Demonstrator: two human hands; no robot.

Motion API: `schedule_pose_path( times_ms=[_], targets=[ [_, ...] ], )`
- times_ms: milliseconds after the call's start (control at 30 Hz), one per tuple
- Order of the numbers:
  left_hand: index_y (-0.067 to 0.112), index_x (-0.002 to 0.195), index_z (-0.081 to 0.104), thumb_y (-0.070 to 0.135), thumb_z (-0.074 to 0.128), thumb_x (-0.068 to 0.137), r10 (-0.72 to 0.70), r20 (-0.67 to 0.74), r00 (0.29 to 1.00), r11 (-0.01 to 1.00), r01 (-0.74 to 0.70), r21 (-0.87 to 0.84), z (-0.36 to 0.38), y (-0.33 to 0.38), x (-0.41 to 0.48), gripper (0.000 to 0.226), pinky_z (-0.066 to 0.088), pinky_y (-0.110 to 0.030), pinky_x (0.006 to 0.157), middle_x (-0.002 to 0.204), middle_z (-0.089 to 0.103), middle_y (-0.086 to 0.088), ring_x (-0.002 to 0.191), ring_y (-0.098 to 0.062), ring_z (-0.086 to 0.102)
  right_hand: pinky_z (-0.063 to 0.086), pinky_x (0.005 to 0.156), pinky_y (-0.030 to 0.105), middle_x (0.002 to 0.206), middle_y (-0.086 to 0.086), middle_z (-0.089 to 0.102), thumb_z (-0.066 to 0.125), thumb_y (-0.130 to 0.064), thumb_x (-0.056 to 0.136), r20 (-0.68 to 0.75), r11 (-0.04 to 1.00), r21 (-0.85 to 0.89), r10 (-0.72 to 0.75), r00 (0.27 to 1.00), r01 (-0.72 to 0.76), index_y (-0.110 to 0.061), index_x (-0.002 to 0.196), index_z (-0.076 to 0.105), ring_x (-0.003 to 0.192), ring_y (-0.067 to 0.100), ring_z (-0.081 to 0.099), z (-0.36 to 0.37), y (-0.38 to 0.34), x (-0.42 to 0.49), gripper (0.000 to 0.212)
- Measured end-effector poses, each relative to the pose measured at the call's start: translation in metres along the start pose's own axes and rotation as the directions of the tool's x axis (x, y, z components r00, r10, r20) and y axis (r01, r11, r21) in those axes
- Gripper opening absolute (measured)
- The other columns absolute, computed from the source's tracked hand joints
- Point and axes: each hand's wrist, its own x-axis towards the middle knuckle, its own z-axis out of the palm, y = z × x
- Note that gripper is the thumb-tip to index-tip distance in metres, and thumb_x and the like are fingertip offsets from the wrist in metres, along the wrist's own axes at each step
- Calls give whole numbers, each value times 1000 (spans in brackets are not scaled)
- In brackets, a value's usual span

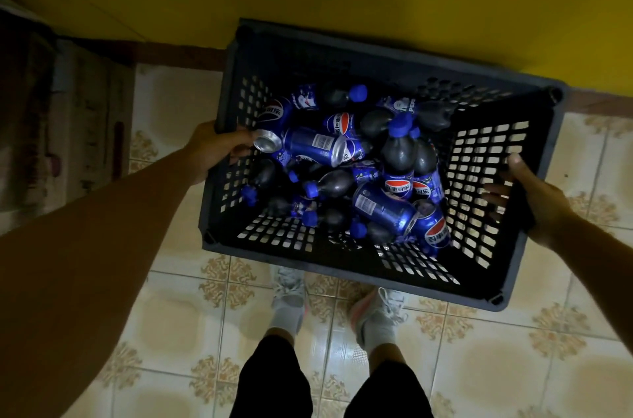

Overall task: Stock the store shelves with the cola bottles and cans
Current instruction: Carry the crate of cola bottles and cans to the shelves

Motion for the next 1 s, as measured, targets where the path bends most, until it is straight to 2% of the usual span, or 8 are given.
schedule_pose_path(
  times_ms=[133,300,467,600,667,800,900,1000],
  targets=[
    [12,80,68,24,75,77,-102,62,993,995,102,-5,-2,14,2,15,50,-27,72,64,70,2,67,-15,62,52,76,40,118,9,66,66,-73,64,24,1000,-3,12,1000,-12,-15,123,56,104,27,64,-1,-5,-1,83],
    [17,86,65,34,82,68,92,-76,993,989,-83,121,9,4,-7,31,55,-30,72,85,71,-3,76,-16,67,49,94,54,121,11,65,77,-54,62,-12,1000,1,-10,1000,10,-10,129,54,107,32,64,2,-1,-5,83],
    [22,87,64,38,85,64,160,-138,977,974,-133,185,10,-1,-10,34,56,-43,86,94,71,-4,89,-23,69,52,92,51,110,7,70,80,-43,61,-66,999,11,-39,997,40,-9,119,61,98,28,68,5,3,-3,70],
    [33,83,59,41,85,62,248,-184,951,952,-205,225,11,-5,-13,34,53,-30,81,84,66,13,82,-3,63,52,90,49,108,6,69,81,-44,61,-72,999,15,-48,996,49,-9,121,60,98,26,68,5,3,-4,72],
    [29,92,61,43,84,62,237,-153,959,953,-199,229,9,-5,-13,40,53,-31,81,89,67,9,85,-6,63,53,89,49,109,8,69,81,-42,62,-112,998,17,-61,992,63,-7,124,58,97,27,68,6,4,-4,75],
    [12,119,59,47,82,59,78,-25,997,987,-74,146,3,6,-12,73,53,-36,80,108,69,-7,95,-22,67,54,88,47,114,10,69,83,-41,65,-177,997,16,-76,981,81,-6,125,58,93,25,69,11,6,-5,73],
    [12,112,64,47,78,56,1,112,994,997,-10,82,-1,19,-12,68,52,-38,89,107,70,-7,100,-24,66,53,91,48,116,11,67,81,-43,66,-162,997,15,-69,984,72,-7,128,55,99,28,67,8,5,-5,76],
    [16,103,66,44,77,57,-13,157,987,998,3,65,-2,23,-11,55,51,-35,85,102,71,-5,97,-23,66,53,89,48,113,10,68,80,-48,63,-118,998,7,-56,991,57,-10,126,57,102,29,66,5,4,-2,77]
  ],
)
